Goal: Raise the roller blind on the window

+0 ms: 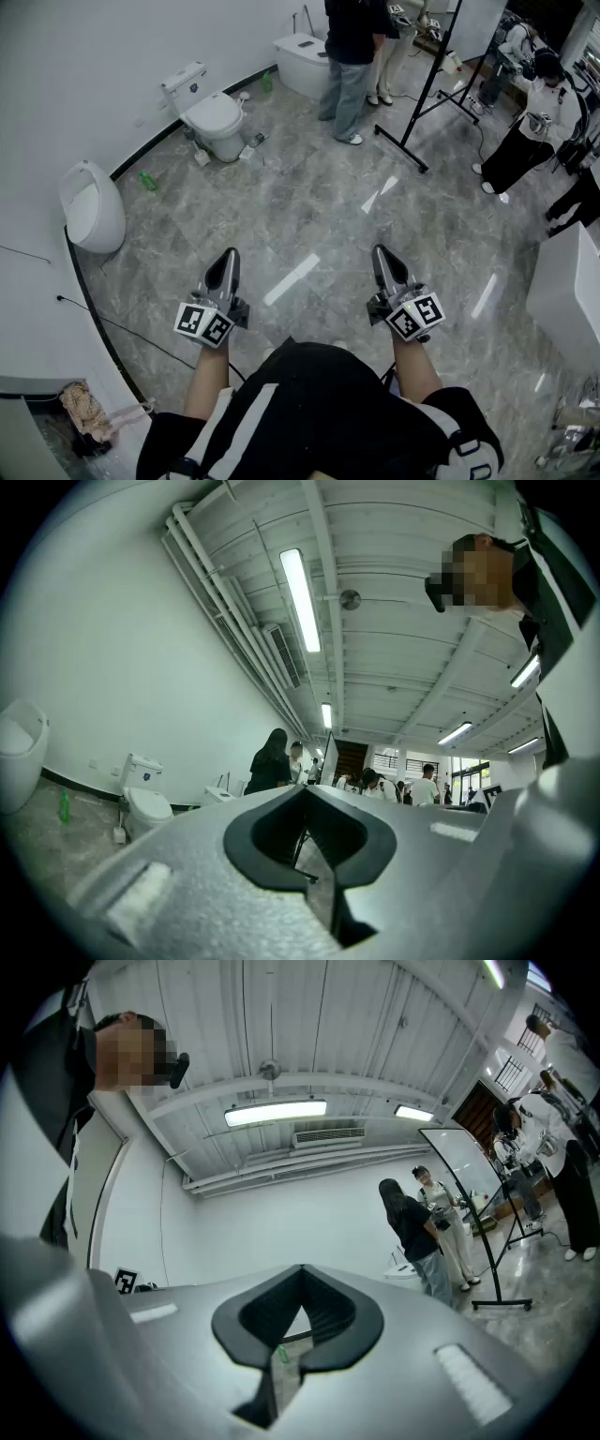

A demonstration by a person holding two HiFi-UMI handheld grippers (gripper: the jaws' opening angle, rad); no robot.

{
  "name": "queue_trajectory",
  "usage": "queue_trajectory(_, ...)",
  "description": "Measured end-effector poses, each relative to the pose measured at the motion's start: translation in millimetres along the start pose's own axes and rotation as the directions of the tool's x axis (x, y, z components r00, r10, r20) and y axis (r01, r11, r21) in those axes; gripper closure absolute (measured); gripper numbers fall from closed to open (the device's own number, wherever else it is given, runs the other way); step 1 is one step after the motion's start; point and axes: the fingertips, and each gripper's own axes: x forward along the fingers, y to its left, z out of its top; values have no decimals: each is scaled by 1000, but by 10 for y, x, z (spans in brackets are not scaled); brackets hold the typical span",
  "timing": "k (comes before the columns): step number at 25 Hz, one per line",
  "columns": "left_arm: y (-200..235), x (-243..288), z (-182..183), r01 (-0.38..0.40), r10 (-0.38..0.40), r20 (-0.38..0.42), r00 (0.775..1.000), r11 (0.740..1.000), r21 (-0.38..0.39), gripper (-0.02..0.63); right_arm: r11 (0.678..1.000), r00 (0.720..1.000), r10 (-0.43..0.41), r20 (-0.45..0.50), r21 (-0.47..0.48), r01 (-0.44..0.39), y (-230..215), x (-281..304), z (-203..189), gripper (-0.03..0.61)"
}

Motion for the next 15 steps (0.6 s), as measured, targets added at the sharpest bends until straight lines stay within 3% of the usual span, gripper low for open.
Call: queue_trajectory(15,133,-43,110,-28,28,12,1000,1000,11,614,1000,1000,8,3,27,-8,12,89,1,580)
